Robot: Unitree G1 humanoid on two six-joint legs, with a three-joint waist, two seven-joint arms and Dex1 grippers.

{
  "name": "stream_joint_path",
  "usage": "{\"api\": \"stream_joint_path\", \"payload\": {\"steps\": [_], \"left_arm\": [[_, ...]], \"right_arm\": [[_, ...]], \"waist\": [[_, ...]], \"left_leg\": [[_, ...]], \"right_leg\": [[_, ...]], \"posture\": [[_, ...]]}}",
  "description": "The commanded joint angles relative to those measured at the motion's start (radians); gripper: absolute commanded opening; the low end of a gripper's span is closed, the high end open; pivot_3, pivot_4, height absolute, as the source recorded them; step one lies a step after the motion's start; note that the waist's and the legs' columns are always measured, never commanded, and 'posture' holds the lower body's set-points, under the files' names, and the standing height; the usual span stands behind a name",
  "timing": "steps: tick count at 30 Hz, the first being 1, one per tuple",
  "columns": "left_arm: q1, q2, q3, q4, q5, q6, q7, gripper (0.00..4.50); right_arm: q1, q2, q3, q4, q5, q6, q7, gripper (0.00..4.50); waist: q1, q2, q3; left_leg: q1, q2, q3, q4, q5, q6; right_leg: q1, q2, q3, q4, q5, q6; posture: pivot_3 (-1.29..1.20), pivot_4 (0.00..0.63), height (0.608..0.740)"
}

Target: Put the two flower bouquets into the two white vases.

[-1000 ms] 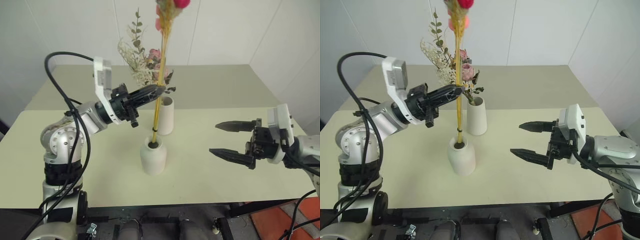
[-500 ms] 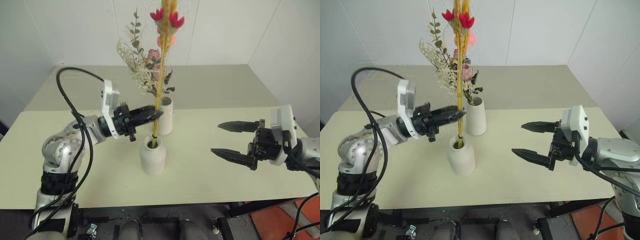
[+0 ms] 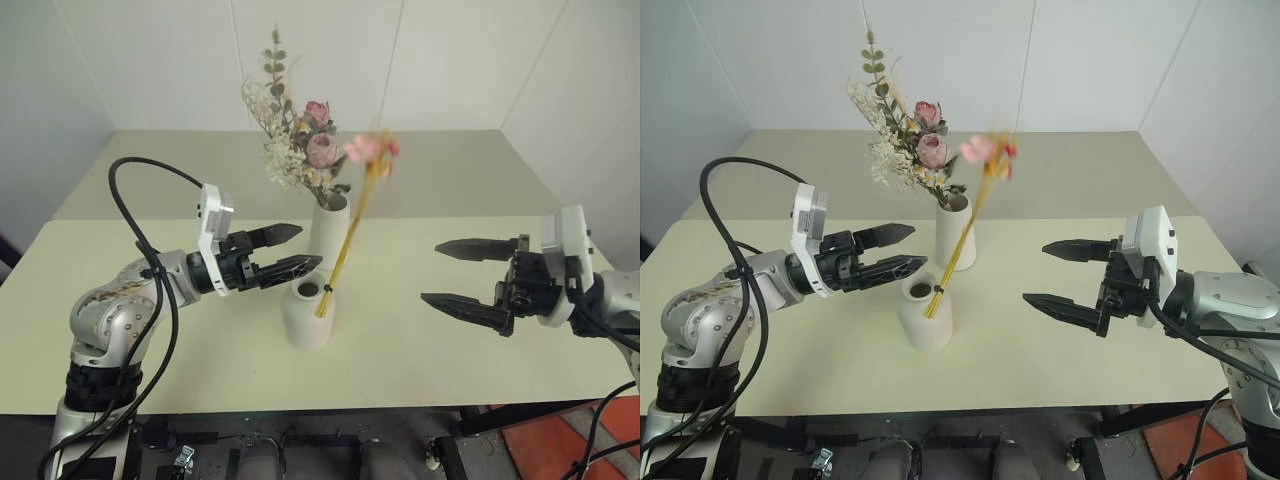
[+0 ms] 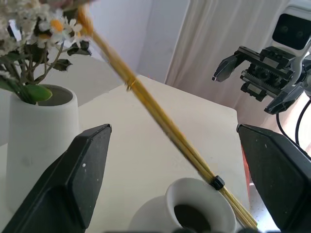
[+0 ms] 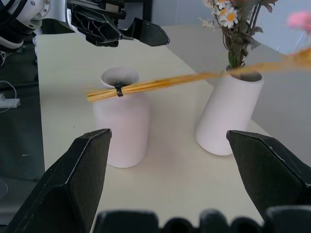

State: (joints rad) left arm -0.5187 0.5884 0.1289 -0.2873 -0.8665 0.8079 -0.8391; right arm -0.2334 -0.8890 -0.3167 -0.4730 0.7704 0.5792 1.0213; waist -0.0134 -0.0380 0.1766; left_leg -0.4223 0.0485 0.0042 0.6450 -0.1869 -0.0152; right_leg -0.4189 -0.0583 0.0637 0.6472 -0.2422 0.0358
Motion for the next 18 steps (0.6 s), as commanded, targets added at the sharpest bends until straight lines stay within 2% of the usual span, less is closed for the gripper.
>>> {"api": "stream_joint_path", "payload": {"steps": [1, 7, 12, 15, 18], "left_arm": [[-0.02, -0.007, 0.0, -0.01, -0.005, -0.012, 0.001, 4.49], [-0.024, -0.004, -0.002, -0.007, -0.009, -0.007, -0.004, 4.49], [-0.033, 0.027, 0.014, 0.004, -0.01, -0.002, -0.019, 4.49], [-0.032, 0.061, 0.027, 0.008, -0.002, -0.028, -0.058, 4.49], [-0.038, 0.093, 0.037, 0.029, 0.022, -0.061, -0.09, 4.49]], "right_arm": [[-0.01, 0.005, -0.019, -0.017, 0.021, -0.016, -0.006, 4.5], [0.0, 0.018, 0.003, -0.045, 0.071, 0.043, -0.043, 4.5], [0.009, -0.013, 0.048, -0.055, 0.047, 0.107, -0.083, 4.5], [-0.061, -0.051, 0.113, -0.066, 0.083, 0.304, -0.208, 4.5], [-0.205, -0.022, 0.151, -0.009, 0.192, 0.542, -0.342, 4.5]], "waist": [[-0.001, 0.0, 0.0], [-0.002, 0.0, 0.0], [-0.001, 0.0, 0.0], [-0.005, 0.0, 0.0], [-0.013, 0.0, 0.0]], "left_leg": [[0.0, 0.0, 0.0, 0.0, 0.0, 0.0], [0.0, 0.0, 0.0, 0.0, 0.0, 0.0], [0.0, 0.0, 0.0, 0.0, 0.0, 0.0], [0.0, 0.0, 0.0, 0.0, 0.0, 0.0], [0.0, 0.0, 0.0, 0.0, 0.0, 0.0]], "right_leg": [[0.0, 0.0, 0.0, 0.0, 0.0, 0.0], [0.0, 0.0, 0.0, 0.0, 0.0, 0.0], [0.0, 0.0, 0.0, 0.0, 0.0, 0.0], [0.0, 0.0, 0.0, 0.0, 0.0, 0.0], [-0.001, 0.0, 0.001, 0.001, 0.0, 0.0]], "posture": [[0.0, 0.15, 0.74], [0.0, 0.15, 0.74], [0.0, 0.15, 0.74], [0.0, 0.15, 0.74], [0.0, 0.15, 0.74]]}}
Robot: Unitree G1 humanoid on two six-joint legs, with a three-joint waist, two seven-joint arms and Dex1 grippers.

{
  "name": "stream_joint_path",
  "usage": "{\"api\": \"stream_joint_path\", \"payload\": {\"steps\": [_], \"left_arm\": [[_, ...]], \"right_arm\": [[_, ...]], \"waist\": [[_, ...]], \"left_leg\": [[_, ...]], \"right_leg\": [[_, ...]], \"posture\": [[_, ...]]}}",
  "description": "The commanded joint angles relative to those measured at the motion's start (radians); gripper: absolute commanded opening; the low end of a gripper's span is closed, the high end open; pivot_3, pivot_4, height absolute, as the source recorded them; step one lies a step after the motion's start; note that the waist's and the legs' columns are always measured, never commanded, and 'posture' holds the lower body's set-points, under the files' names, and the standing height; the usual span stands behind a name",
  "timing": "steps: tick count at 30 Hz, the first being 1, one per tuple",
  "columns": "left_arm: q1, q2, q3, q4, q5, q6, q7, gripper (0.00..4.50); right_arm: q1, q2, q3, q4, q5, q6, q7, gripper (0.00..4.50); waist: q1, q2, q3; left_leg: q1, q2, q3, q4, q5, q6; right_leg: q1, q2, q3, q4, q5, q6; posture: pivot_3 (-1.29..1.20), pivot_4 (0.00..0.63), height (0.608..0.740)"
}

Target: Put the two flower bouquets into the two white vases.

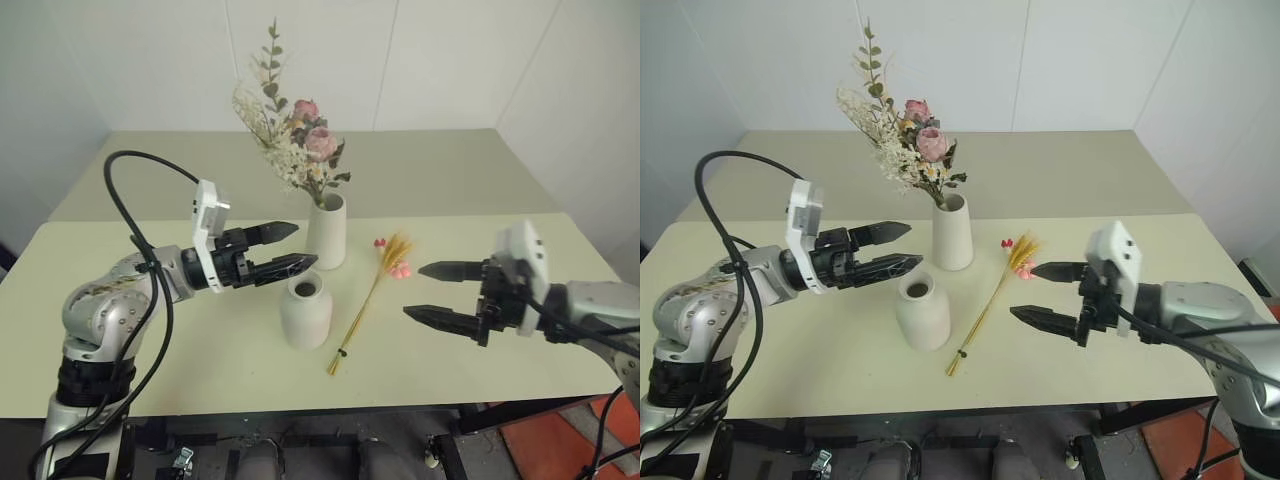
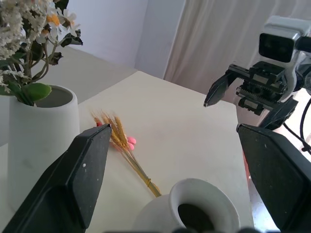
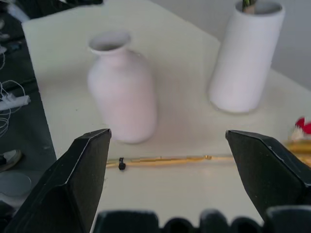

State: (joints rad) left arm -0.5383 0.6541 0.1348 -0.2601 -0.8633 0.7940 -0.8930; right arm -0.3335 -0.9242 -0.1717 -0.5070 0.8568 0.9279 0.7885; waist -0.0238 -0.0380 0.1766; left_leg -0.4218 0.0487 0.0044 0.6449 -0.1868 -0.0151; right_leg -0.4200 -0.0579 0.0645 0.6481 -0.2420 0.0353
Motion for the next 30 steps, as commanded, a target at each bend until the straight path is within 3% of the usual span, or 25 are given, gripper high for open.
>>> {"api": "stream_joint_path", "payload": {"steps": [1, 5, 8, 14, 21, 28, 30], "left_arm": [[-0.021, 0.038, 0.031, 0.009, 0.022, -0.056, -0.051, 4.49], [-0.028, 0.096, 0.036, 0.037, 0.048, -0.116, -0.155, 4.49], [-0.031, 0.134, 0.033, 0.048, 0.055, -0.158, -0.247, 4.49], [-0.018, 0.197, 0.03, 0.078, 0.062, -0.237, -0.456, 4.49], [-0.035, 0.248, 0.012, 0.132, 0.112, -0.311, -0.61, 4.49], [-0.037, 0.246, 0.015, 0.137, 0.118, -0.316, -0.625, 4.49], [-0.031, 0.244, 0.019, 0.128, 0.116, -0.315, -0.619, 4.5]], "right_arm": [[-0.148, 0.024, 0.015, 0.043, 0.135, 0.254, -0.135, 4.5], [-0.352, 0.15, 0.074, 0.163, 0.174, 0.553, -0.29, 4.5], [-0.451, 0.241, 0.134, 0.26, 0.142, 0.677, -0.399, 4.5], [-0.526, 0.379, 0.225, 0.451, 0.035, 0.687, -0.717, 4.5], [-0.587, 0.472, 0.209, 0.576, -0.015, 0.687, -0.909, 4.5], [-0.635, 0.548, 0.228, 0.632, -0.041, 0.687, -0.966, 4.5], [-0.631, 0.557, 0.244, 0.633, -0.057, 0.687, -0.967, 3.91]], "waist": [[-0.001, 0.0, 0.0], [-0.003, 0.0, 0.0], [-0.004, 0.0, 0.0], [0.003, 0.0, 0.0], [-0.001, 0.0, 0.0], [-0.019, 0.0, 0.0], [-0.02, 0.0, 0.0]], "left_leg": [[0.0, 0.0, 0.0, 0.0, 0.0, 0.0], [-0.001, 0.0, 0.0, 0.0, 0.0, 0.0], [-0.002, 0.0, 0.0, 0.0, 0.0, 0.0], [-0.004, 0.0, 0.0, 0.0, 0.0, 0.0], [-0.005, 0.001, 0.0, 0.0, 0.0, 0.0], [-0.005, 0.001, 0.0, -0.001, 0.0, 0.0], [-0.005, 0.001, 0.0, -0.001, 0.0, 0.0]], "right_leg": [[0.0, 0.0, 0.0, 0.0, 0.0, 0.0], [0.0, 0.001, 0.0, 0.0, 0.0, -0.001], [-0.002, 0.0, 0.0, -0.001, 0.0, -0.001], [-0.003, 0.0, 0.0, -0.001, 0.0, -0.001], [-0.004, 0.0, -0.001, -0.001, 0.0, -0.001], [-0.005, 0.0, -0.001, -0.001, 0.0, -0.001], [-0.005, 0.0, -0.001, -0.001, 0.0, -0.001]], "posture": [[0.0, 0.15, 0.74], [0.0, 0.15, 0.74], [0.0, 0.15, 0.74], [0.0, 0.15, 0.74], [0.0, 0.15, 0.74], [0.0, 0.15, 0.74], [0.0, 0.15, 0.74]]}}
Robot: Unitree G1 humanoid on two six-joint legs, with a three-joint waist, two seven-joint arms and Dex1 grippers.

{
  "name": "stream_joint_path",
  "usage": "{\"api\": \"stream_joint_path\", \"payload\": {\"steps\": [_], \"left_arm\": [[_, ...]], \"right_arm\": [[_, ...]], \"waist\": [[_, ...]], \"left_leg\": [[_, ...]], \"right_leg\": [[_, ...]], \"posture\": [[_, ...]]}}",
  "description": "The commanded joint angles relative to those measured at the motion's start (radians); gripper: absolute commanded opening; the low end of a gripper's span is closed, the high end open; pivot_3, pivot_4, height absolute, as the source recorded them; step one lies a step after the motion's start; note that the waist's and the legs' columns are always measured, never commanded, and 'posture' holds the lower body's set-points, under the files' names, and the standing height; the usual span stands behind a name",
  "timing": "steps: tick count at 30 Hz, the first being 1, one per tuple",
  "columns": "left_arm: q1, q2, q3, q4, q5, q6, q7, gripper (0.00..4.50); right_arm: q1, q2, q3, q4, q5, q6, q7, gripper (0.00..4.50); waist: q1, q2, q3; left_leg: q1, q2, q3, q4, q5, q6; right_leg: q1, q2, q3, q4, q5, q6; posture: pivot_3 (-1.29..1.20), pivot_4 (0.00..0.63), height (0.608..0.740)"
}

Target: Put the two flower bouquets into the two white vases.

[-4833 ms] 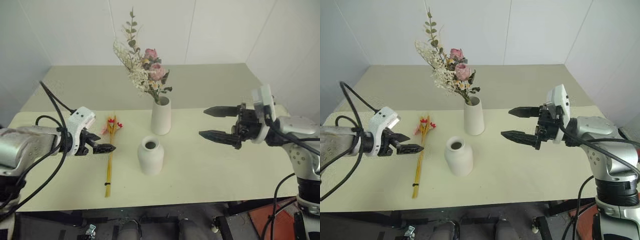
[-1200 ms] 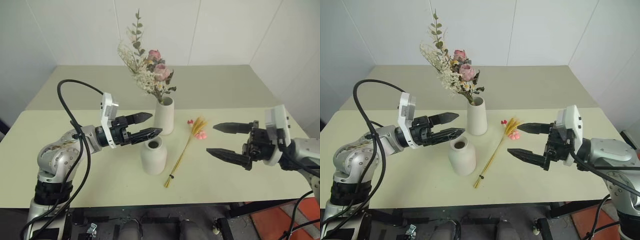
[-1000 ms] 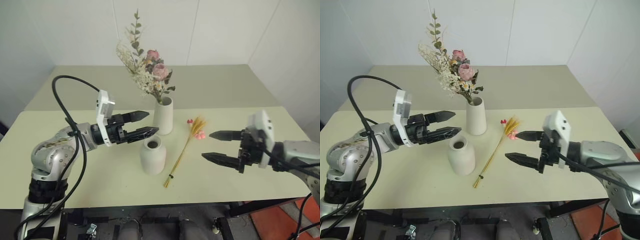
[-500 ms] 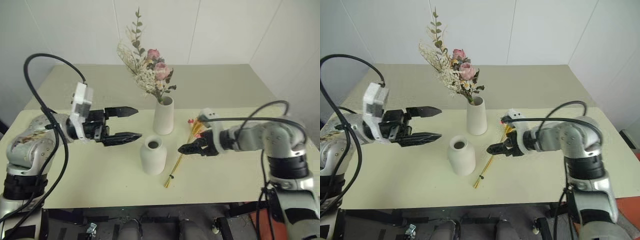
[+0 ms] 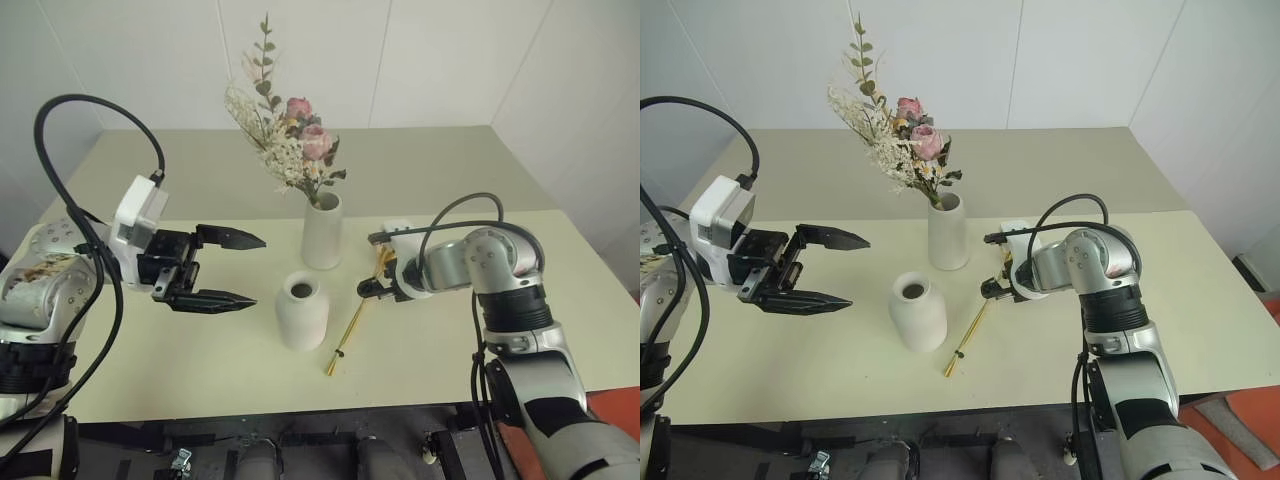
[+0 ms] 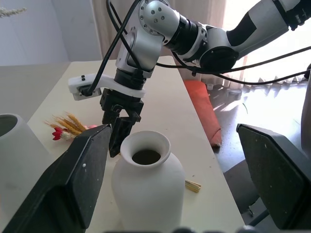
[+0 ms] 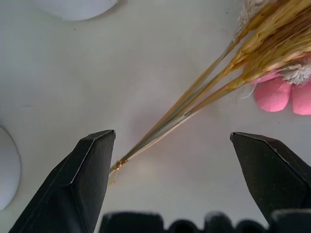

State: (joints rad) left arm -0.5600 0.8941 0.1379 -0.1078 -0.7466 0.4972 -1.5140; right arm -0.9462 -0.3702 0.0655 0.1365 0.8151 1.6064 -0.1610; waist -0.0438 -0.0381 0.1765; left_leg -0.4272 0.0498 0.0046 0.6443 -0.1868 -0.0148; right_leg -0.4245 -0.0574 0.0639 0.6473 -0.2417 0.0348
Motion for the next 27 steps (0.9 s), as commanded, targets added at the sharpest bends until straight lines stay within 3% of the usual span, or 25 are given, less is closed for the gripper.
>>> {"api": "stream_joint_path", "payload": {"steps": [1, 4, 11, 12, 15, 19, 23, 27], "left_arm": [[-0.005, 0.003, 0.019, -0.028, -0.002, -0.018, 0.006, 4.5], [0.011, 0.004, 0.029, -0.037, -0.004, -0.02, 0.017, 4.5], [0.038, 0.008, 0.043, -0.057, -0.013, -0.017, 0.033, 4.5], [0.041, 0.009, 0.044, -0.058, -0.013, -0.017, 0.034, 4.5], [0.046, 0.015, 0.053, -0.055, -0.017, -0.007, 0.038, 4.5], [0.067, 0.024, 0.077, -0.053, -0.026, 0.014, 0.056, 4.5], [0.108, 0.038, 0.095, -0.063, -0.023, 0.02, 0.063, 4.5], [0.111, 0.041, 0.1, -0.058, -0.023, 0.022, 0.072, 4.5]], "right_arm": [[-0.016, 0.007, 0.008, -0.006, -0.023, 0.008, -0.018, 3.6], [-0.002, 0.005, 0.003, -0.006, -0.055, 0.008, -0.018, 2.47], [0.036, -0.023, -0.034, -0.011, -0.108, 0.008, -0.009, 0.22], [0.042, -0.025, -0.038, -0.016, -0.119, 0.008, -0.01, 0.06], [0.058, -0.042, -0.078, -0.036, -0.148, 0.008, -0.01, 0.06], [0.063, -0.038, -0.238, -0.086, -0.22, -0.019, -0.021, 0.06], [0.092, -0.065, -0.308, -0.197, -0.284, -0.194, 0.006, 0.06], [0.115, -0.004, -0.44, -0.302, -0.278, -0.41, 0.032, 0.06]], "waist": [[0.0, 0.0, 0.0], [0.0, 0.0, 0.0], [0.0, 0.0, 0.0], [0.0, 0.0, 0.0], [0.001, 0.0, 0.0], [0.003, 0.0, 0.0], [0.001, 0.0, 0.0], [-0.005, 0.0, 0.0]], "left_leg": [[0.0, 0.0, 0.0, 0.0, 0.0, 0.0], [0.0, 0.0, 0.0, 0.0, 0.0, 0.0], [0.0, 0.0, 0.0, 0.0, 0.0, 0.0], [0.0, 0.0, 0.0, 0.0, 0.0, 0.0], [0.001, 0.0, 0.0, 0.0, 0.0, 0.0], [0.0, 0.0, 0.0, 0.0, 0.0, 0.0], [0.0, 0.0, 0.0, -0.001, 0.0, 0.0], [0.001, 0.0, 0.0, -0.002, 0.0, 0.0]], "right_leg": [[0.0, 0.0, 0.0, 0.0, 0.0, 0.0], [0.0, 0.0, 0.0, 0.0, 0.0, 0.0], [0.0, 0.0, 0.0, 0.0, 0.0, 0.0], [0.0, 0.0, 0.0, 0.0, 0.0, 0.0], [0.0, 0.0, 0.0, 0.0, 0.0, 0.0], [0.0, 0.0, 0.0, 0.0, 0.0, 0.0], [0.0, 0.0, 0.0, -0.001, 0.0, 0.0], [0.0, 0.0, 0.0, 0.0, 0.0, 0.0]], "posture": [[0.0, 0.15, 0.74], [0.0, 0.15, 0.74], [0.0, 0.15, 0.74], [0.0, 0.15, 0.74], [0.0, 0.15, 0.74], [0.0, 0.15, 0.74], [0.0, 0.15, 0.74], [0.0, 0.15, 0.74]]}}
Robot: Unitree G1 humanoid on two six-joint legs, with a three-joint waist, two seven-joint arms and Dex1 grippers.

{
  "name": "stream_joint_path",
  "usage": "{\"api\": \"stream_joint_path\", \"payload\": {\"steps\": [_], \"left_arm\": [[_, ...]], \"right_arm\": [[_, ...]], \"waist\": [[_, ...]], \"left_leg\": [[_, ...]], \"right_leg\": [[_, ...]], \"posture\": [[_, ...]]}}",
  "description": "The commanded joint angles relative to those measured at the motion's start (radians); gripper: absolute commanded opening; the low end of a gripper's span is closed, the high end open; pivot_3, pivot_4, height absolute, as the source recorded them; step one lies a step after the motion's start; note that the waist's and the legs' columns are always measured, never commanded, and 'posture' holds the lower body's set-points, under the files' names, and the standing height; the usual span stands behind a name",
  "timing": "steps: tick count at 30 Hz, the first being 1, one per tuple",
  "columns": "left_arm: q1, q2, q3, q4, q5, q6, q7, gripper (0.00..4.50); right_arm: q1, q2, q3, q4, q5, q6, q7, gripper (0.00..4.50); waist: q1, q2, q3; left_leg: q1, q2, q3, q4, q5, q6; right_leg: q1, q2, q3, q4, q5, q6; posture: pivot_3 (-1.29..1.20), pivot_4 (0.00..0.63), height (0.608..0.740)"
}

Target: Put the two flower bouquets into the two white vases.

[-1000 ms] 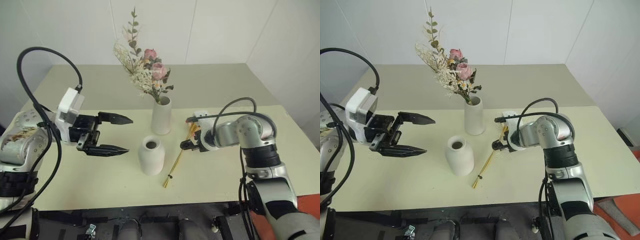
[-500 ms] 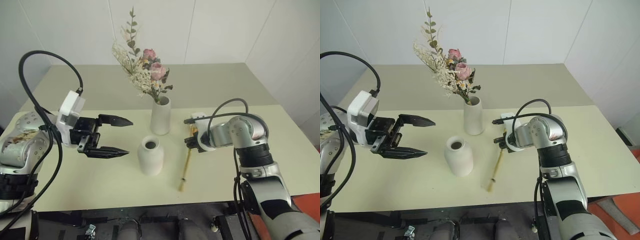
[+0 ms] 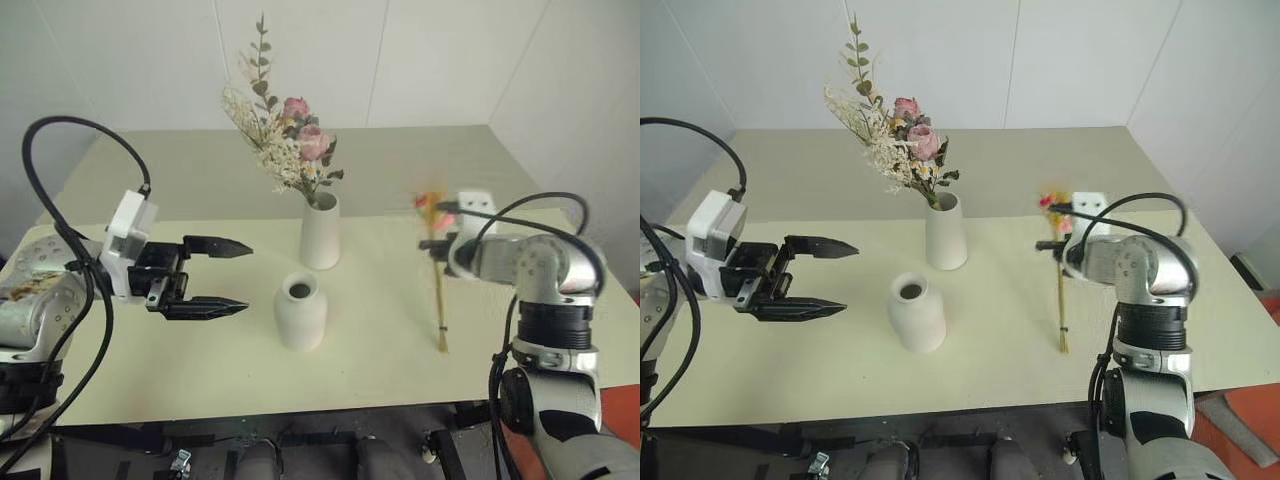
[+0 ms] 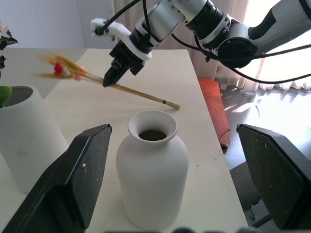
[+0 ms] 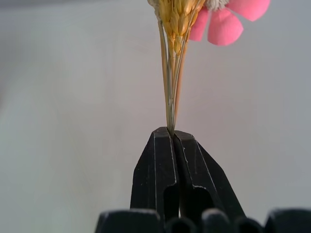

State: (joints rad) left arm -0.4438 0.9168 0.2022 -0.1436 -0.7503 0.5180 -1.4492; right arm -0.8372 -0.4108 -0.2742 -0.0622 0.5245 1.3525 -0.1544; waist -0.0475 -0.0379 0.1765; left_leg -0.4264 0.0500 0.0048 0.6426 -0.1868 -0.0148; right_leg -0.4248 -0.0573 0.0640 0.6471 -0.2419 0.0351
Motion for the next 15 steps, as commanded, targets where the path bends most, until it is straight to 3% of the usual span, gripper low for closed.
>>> {"api": "stream_joint_path", "payload": {"steps": [1, 6, 15], "left_arm": [[-0.007, 0.019, 0.036, -0.02, -0.019, 0.002, 0.007, 4.5], [-0.013, 0.022, 0.033, -0.011, -0.012, 0.007, 0.008, 4.5], [-0.028, 0.031, 0.022, 0.011, -0.01, 0.021, 0.001, 4.5]], "right_arm": [[0.018, 0.049, -0.114, -0.134, 0.026, -0.207, 0.057, 0.06], [0.027, 0.137, -0.206, -0.26, 0.245, -0.332, 0.25, 0.06], [-0.045, 0.224, -0.127, -0.316, 0.498, -0.432, 0.406, 0.06]], "waist": [[-0.001, 0.0, 0.0], [-0.001, 0.0, 0.0], [0.001, 0.0, 0.0]], "left_leg": [[0.0, 0.0, 0.0, 0.0, 0.0, 0.0], [0.0, 0.001, 0.0, -0.001, 0.0, 0.0], [0.001, 0.001, 0.0, -0.001, 0.0, 0.0]], "right_leg": [[0.0, 0.0, 0.0, 0.0, 0.0, 0.0], [0.0, 0.001, 0.0, 0.0, 0.0, 0.0], [0.0, 0.001, 0.0, 0.0, 0.0, 0.0]], "posture": [[0.0, 0.15, 0.74], [0.0, 0.15, 0.74], [0.0, 0.15, 0.74]]}}
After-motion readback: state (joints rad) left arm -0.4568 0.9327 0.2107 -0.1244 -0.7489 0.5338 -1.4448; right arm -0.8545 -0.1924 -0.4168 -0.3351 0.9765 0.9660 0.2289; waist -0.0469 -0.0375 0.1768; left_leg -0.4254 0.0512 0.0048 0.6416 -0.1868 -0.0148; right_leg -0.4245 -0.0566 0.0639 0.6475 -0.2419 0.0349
